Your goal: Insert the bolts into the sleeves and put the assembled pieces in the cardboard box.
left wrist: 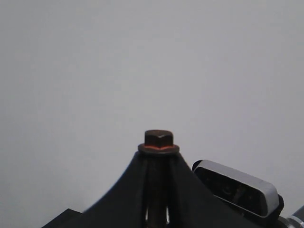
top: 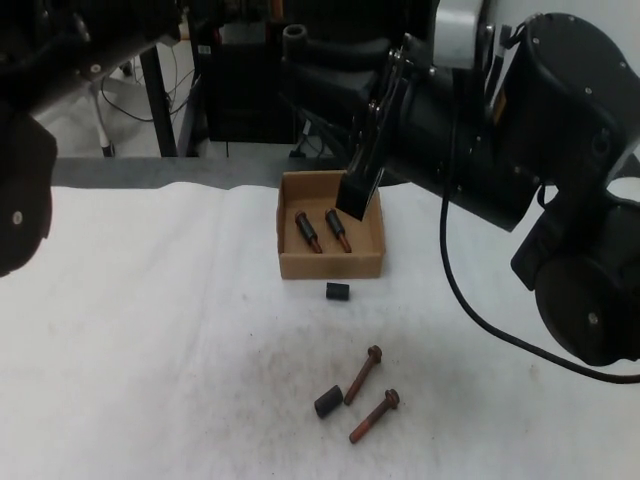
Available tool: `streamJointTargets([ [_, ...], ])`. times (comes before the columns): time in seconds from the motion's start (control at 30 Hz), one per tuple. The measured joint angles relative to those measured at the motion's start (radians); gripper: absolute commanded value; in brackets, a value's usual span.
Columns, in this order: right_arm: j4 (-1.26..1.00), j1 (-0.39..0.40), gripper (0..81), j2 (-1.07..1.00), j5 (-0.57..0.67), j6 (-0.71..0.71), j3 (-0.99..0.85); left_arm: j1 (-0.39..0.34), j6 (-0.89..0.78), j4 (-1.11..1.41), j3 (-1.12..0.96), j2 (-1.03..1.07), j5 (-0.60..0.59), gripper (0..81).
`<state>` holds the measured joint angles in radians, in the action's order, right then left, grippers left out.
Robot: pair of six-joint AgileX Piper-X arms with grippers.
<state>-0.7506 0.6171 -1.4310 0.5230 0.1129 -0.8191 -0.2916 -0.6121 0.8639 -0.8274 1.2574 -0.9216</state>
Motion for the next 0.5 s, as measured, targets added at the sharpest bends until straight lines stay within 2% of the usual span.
streamJointTargets([
  [0.5, 0.002, 0.0, 0.3, 0.0, 0.008, 0.005, 0.0, -0.007, 0.127, -0.004, 0.0, 0.026, 0.059, 0.4],
])
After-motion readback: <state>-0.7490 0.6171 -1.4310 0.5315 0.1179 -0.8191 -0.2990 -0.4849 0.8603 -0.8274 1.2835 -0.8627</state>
